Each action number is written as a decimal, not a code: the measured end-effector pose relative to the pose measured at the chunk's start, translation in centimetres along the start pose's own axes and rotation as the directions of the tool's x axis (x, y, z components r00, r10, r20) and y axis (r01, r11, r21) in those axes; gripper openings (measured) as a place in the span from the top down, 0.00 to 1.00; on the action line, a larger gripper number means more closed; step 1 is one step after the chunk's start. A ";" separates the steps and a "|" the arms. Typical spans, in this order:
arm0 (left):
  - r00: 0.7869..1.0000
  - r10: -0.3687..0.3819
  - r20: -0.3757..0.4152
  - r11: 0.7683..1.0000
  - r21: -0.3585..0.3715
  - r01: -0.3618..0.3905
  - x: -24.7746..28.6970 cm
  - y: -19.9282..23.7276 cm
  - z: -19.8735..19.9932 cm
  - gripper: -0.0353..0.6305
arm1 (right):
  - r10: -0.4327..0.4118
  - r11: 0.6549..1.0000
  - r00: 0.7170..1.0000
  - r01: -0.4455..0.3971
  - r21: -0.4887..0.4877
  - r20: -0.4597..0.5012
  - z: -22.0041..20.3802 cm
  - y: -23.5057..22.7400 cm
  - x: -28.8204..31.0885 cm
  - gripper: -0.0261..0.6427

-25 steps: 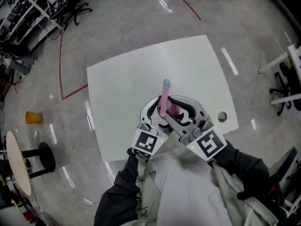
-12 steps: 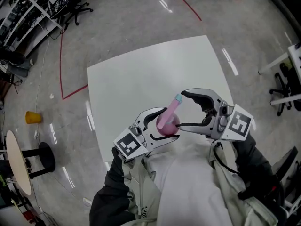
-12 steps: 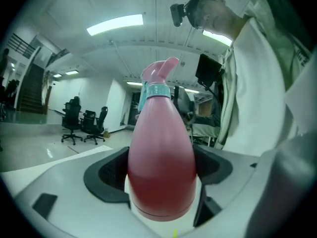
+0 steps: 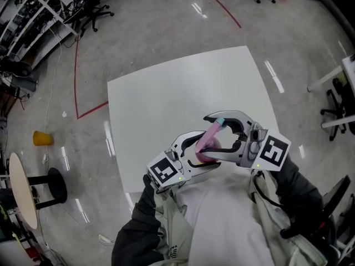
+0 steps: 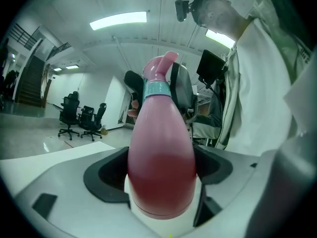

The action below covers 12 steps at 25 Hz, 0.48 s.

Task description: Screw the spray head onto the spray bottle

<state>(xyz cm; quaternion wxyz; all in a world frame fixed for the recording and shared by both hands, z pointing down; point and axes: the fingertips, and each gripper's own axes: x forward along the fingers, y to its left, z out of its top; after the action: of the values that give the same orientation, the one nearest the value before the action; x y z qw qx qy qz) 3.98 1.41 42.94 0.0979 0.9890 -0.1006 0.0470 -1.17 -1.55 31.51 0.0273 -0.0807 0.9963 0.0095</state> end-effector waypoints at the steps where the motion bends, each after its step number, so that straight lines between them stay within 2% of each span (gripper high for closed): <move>1: 1.000 0.005 -0.004 1.000 -0.006 -0.005 0.1 0.0 -0.7 0.34 | -0.025 1.000 1.000 0.025 -0.001 0.016 -0.1 0.0 0.3 0.53; 3: 1.000 0.000 -0.025 0.999 -0.034 -0.001 0.6 -1.0 -3.1 0.34 | -0.078 0.997 0.996 0.078 0.005 0.030 -1.5 1.1 0.2 0.53; 4: 0.999 -0.012 -0.047 0.999 -0.041 0.010 0.8 -1.7 -4.8 0.34 | -0.091 0.996 0.996 0.091 -0.005 -0.007 -3.2 2.1 0.0 0.53; 5: 0.997 -0.029 -0.076 0.999 -0.042 0.026 1.0 -2.3 -6.5 0.34 | -0.087 0.996 0.992 0.085 -0.031 -0.089 -5.8 3.3 -0.3 0.54; 7: 0.988 -0.054 -0.143 0.999 -0.018 0.052 1.0 -3.2 -9.4 0.34 | -0.066 0.994 0.965 0.041 -0.103 -0.254 -10.3 5.8 -0.3 0.54; 8: 0.984 -0.052 -0.172 0.999 0.000 0.053 1.0 -3.5 -10.4 0.34 | -0.066 0.990 0.960 0.028 -0.140 -0.271 -11.2 6.7 0.0 0.55; 10: 0.981 -0.018 -0.193 1.000 0.011 0.020 1.2 -3.2 -11.6 0.34 | -0.085 0.977 0.966 0.033 -0.210 -0.245 -11.4 7.2 0.2 0.55; 12: 0.985 0.044 -0.169 0.998 -0.026 -0.049 1.2 -1.5 -12.0 0.34 | -0.133 0.967 0.970 0.083 -0.240 -0.202 -11.2 5.8 -0.4 0.55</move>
<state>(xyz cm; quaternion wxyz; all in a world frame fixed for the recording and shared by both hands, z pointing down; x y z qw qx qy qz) 4.61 5.08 54.55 0.1197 0.9773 -0.1157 0.1311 -2.29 4.02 42.82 -0.0903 -0.1385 0.9796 0.1144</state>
